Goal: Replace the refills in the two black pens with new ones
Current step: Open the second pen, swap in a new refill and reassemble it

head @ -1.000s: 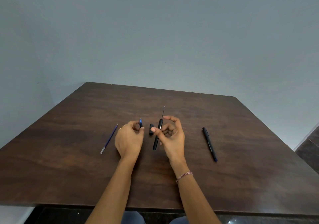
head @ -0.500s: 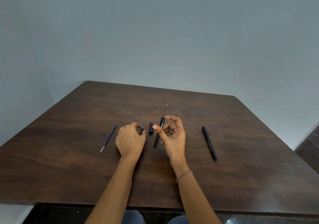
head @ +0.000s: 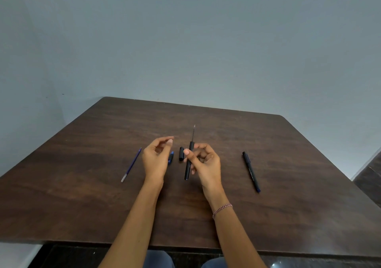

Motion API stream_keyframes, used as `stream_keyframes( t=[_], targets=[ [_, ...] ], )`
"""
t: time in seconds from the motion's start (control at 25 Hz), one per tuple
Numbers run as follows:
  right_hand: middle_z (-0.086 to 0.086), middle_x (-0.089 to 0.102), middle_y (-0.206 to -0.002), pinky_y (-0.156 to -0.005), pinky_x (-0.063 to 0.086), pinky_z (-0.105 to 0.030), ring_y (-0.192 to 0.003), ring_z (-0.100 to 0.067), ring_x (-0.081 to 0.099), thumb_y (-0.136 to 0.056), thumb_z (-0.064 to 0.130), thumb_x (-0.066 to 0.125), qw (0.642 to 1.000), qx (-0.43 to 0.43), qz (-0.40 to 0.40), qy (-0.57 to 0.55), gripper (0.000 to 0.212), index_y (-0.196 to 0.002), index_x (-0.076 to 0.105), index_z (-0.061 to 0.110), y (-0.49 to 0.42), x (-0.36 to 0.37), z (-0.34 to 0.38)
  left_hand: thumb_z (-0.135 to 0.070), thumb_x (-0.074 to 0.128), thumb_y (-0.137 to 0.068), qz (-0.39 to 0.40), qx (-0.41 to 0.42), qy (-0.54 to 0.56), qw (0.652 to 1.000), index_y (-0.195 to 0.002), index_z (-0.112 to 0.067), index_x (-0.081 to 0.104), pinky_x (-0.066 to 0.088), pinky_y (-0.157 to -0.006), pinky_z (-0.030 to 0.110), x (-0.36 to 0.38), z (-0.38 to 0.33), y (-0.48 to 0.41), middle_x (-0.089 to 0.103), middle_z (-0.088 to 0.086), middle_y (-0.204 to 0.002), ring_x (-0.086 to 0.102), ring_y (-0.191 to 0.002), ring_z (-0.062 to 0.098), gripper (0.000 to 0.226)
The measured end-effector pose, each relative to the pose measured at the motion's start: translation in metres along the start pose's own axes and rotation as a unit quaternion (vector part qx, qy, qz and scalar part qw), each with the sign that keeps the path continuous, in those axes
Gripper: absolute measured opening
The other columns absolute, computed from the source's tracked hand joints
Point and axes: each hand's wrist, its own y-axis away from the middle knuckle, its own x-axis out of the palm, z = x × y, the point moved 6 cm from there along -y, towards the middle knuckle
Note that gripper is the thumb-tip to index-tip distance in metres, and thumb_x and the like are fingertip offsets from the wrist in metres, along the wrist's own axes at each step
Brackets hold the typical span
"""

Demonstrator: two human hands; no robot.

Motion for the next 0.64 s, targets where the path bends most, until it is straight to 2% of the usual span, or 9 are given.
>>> stream_keyframes(
  t=[0.08, 0.16, 0.28, 0.48, 0.64],
  targets=[
    [-0.004, 0.071, -0.067, -0.042, 0.043, -0.019, -0.046, -0.009, 0.054, -0.078, 0.023, 0.076, 0.998, 0.028, 0.051, 0.011, 0.021, -0.094, 0.064, 0.015, 0.001, 0.008, -0.006, -0.015, 0.065, -0.086, 0.043, -0.044, 0.076, 0.995, -0.088, -0.022, 0.072, 0.046, -0.062, 0.015, 0.005, 0.001, 0.001, 0.068, -0.009, -0.074, 0.06, -0.067, 0.004, 0.01],
    [-0.006, 0.072, -0.068, -0.041, 0.042, -0.019, -0.045, -0.008, 0.053, -0.08, 0.023, 0.075, 0.996, 0.049, 0.08, 0.009, 0.019, -0.094, 0.066, 0.014, 0.003, 0.013, -0.01, -0.015, 0.065, -0.086, 0.083, -0.078, 0.112, 0.987, -0.087, -0.017, 0.072, 0.041, -0.056, 0.023, 0.012, 0.002, 0.002, 0.066, -0.007, -0.067, 0.053, -0.058, 0.008, 0.007],
    [-0.007, 0.072, -0.069, -0.041, 0.042, -0.019, -0.044, -0.008, 0.052, -0.081, 0.025, 0.073, 0.994, 0.063, 0.086, 0.001, 0.02, -0.095, 0.067, 0.012, 0.003, 0.014, -0.012, -0.019, 0.065, -0.085, 0.121, -0.106, 0.149, 0.976, -0.086, -0.01, 0.069, 0.037, -0.056, 0.028, 0.016, 0.005, 0.004, 0.063, 0.002, -0.067, 0.053, -0.06, 0.013, 0.01],
    [-0.005, 0.071, -0.067, -0.041, 0.042, -0.019, -0.044, -0.008, 0.052, -0.082, 0.024, 0.072, 0.996, 0.054, 0.077, 0.011, 0.022, -0.097, 0.066, 0.008, 0.002, 0.013, -0.012, -0.024, 0.068, -0.078, 0.17, -0.118, 0.179, 0.962, -0.079, -0.012, 0.068, 0.04, -0.047, 0.023, 0.021, 0.003, 0.007, 0.059, 0.003, -0.064, 0.051, -0.054, 0.012, 0.012],
    [-0.003, 0.071, -0.066, -0.041, 0.042, -0.019, -0.044, -0.007, 0.052, -0.083, 0.022, 0.071, 0.996, 0.052, 0.076, 0.019, 0.02, -0.096, 0.066, 0.009, 0.002, 0.012, -0.012, -0.022, 0.07, -0.07, 0.172, -0.138, 0.199, 0.955, -0.075, -0.013, 0.067, 0.04, -0.041, 0.02, 0.024, 0.001, 0.009, 0.058, -0.001, -0.058, 0.05, -0.049, 0.011, 0.011]
  ],
)
